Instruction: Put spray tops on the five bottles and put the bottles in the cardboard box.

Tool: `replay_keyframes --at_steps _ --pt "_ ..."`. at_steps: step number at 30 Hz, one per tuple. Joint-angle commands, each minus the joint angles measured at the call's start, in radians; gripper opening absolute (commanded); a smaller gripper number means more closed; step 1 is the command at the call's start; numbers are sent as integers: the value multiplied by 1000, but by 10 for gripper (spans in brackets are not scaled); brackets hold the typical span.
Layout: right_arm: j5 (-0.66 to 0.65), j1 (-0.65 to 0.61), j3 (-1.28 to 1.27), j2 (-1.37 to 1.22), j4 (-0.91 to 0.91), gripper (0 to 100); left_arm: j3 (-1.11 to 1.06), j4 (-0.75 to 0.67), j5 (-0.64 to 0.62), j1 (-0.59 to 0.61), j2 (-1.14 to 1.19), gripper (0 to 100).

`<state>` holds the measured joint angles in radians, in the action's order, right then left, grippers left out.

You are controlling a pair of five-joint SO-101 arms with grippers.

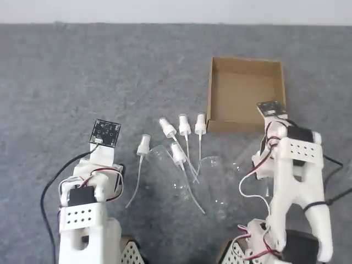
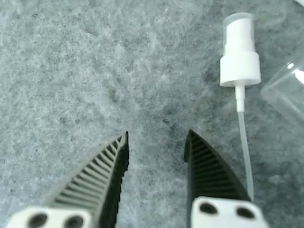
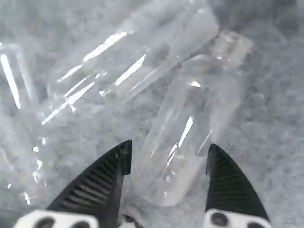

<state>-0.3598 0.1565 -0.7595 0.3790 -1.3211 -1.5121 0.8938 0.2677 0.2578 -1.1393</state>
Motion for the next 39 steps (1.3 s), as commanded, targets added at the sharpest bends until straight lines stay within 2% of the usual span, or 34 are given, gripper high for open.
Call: replay_keyframes --at_steps 1,9,32,39 --pt "5 58 -5 18 45 199 7 -21 9 -3 -26 177" --pt "-63 174 18 27 50 199 7 -21 9 -3 -26 177" --pt "-106 189 34 27 47 199 7 -21 9 -2 -26 177" --pt "-204 308 34 27 50 199 7 -21 9 -2 -26 177"
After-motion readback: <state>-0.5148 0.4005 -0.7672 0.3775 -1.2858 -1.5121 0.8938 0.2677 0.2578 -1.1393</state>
